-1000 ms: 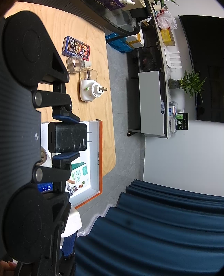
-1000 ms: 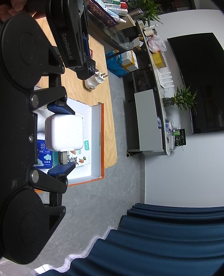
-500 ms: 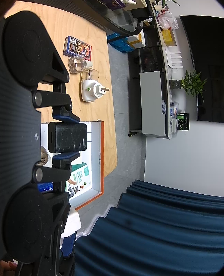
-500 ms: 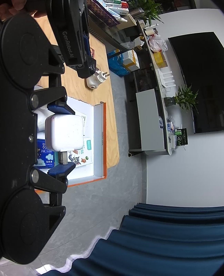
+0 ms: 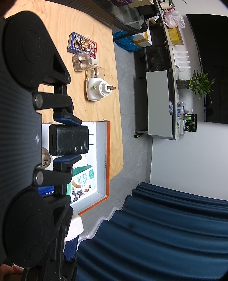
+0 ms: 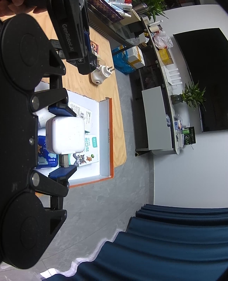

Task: Organize rigid objects
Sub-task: 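Carry the black charger and white cube charger over the box lid, then lower both chargers into the lid and open both grippers, then move both grippers back over the keys and card deck on the table, then grasp the card deck with the left gripper while the right grasps the white diffuser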

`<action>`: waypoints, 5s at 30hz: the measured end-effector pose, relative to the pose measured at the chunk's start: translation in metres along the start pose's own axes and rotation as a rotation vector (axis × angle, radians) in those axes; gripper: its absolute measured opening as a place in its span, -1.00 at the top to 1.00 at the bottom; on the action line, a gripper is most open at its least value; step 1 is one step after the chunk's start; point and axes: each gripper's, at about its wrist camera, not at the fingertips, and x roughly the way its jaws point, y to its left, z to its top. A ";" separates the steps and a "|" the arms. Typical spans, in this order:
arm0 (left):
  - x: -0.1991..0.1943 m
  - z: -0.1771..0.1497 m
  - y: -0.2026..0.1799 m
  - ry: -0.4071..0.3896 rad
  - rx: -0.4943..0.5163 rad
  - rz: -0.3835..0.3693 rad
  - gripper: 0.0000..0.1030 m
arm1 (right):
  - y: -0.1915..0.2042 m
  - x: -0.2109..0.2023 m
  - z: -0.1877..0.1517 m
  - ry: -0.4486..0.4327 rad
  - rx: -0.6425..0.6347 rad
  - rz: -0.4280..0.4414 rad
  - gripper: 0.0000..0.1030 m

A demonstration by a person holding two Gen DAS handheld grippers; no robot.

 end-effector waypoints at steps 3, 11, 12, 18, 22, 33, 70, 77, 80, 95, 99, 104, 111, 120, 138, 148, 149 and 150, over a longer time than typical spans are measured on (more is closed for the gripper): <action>0.004 0.001 -0.001 0.004 0.004 -0.007 0.30 | -0.005 0.006 0.006 0.008 0.007 -0.006 -0.36; 0.019 0.006 -0.009 0.020 0.023 -0.040 0.30 | -0.022 0.017 0.022 0.016 0.026 -0.017 -0.36; 0.021 0.008 -0.011 0.021 0.023 -0.043 0.30 | -0.024 0.018 0.024 0.017 0.029 -0.018 -0.36; 0.032 0.011 -0.018 0.031 0.030 -0.063 0.30 | -0.030 0.036 0.039 0.031 0.043 -0.016 -0.36; 0.039 0.011 -0.020 0.041 0.035 -0.064 0.30 | -0.032 0.047 0.046 0.042 0.039 -0.013 -0.36; 0.053 0.015 -0.024 0.057 0.040 -0.077 0.30 | -0.026 0.075 0.060 0.067 0.018 -0.006 -0.37; 0.041 0.011 0.001 0.103 -0.038 -0.042 -1.00 | -0.007 0.062 0.061 0.009 0.019 -0.022 -0.59; 0.015 -0.001 0.037 0.114 -0.073 0.079 -1.00 | 0.015 0.045 0.046 0.018 0.008 0.014 -0.60; 0.005 -0.005 0.057 0.129 -0.090 0.111 -1.00 | 0.029 0.042 0.035 0.036 -0.012 0.032 -0.60; -0.025 -0.023 0.137 0.154 -0.177 0.249 -1.00 | 0.103 0.038 0.011 0.065 -0.138 0.133 -0.60; -0.026 -0.025 0.149 0.152 -0.194 0.251 -1.00 | 0.114 0.041 0.006 0.076 -0.154 0.146 -0.60; -0.022 -0.030 0.157 0.160 -0.200 0.247 -1.00 | 0.123 0.045 0.002 0.090 -0.170 0.158 -0.60; -0.010 -0.029 0.170 0.164 -0.202 0.239 -1.00 | 0.127 0.052 0.001 0.101 -0.177 0.163 -0.60; 0.015 -0.024 0.184 0.177 -0.183 0.227 -1.00 | 0.127 0.066 -0.001 0.121 -0.177 0.167 -0.60; 0.100 -0.011 0.220 0.182 -0.077 0.220 -1.00 | 0.117 0.095 0.007 0.133 -0.163 0.146 -0.60; 0.107 -0.009 0.215 0.093 -0.016 0.186 -0.68 | 0.130 0.136 0.024 0.138 -0.219 0.213 -0.60; 0.105 -0.009 0.213 0.088 -0.008 0.174 -0.46 | 0.134 0.142 0.028 0.139 -0.234 0.231 -0.60; 0.102 -0.009 0.211 0.085 0.001 0.165 -0.33 | 0.138 0.147 0.032 0.136 -0.247 0.246 -0.60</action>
